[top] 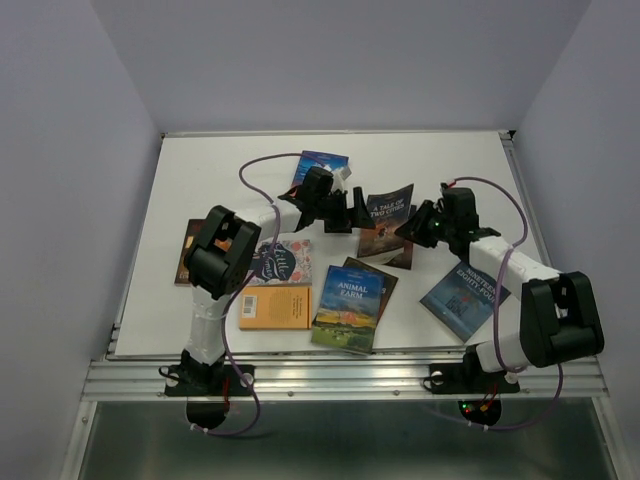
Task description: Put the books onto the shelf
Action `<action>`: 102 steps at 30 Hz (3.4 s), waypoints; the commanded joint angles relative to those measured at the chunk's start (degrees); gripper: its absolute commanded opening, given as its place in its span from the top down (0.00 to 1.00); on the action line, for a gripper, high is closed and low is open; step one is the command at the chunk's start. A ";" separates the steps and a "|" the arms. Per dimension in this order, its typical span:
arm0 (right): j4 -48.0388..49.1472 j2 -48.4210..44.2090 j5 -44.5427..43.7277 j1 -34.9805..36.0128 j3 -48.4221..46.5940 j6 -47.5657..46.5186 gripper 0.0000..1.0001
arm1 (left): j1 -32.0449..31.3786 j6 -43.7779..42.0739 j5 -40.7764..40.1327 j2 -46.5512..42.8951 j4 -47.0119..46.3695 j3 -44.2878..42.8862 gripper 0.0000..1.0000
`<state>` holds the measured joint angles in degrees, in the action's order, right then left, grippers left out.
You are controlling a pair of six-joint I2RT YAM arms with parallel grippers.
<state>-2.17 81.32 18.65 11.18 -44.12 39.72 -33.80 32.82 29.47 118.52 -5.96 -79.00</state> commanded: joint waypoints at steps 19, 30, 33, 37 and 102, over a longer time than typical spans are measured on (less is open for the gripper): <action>14.92 -11.10 2.26 0.60 -2.64 7.56 0.99 | 2.43 11.64 23.26 -3.12 -25.50 7.46 0.01; 16.41 -12.50 2.79 0.60 2.28 8.97 0.99 | 2.60 40.91 31.87 -1.19 -70.06 16.43 1.00; 15.54 -13.38 2.18 0.60 3.34 8.88 0.88 | 2.86 42.50 31.44 -1.88 -74.37 17.56 1.00; 10.28 -14.87 -0.81 0.60 3.43 7.48 0.30 | 3.21 39.09 30.91 -4.87 -71.84 17.83 1.00; -12.50 -7.49 -27.80 0.60 -9.76 -6.06 0.00 | 23.61 -27.28 4.98 9.01 28.01 -33.06 1.00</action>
<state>-15.09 74.02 -8.03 11.38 -51.68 34.06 -10.72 8.80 34.76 129.49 24.01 -111.15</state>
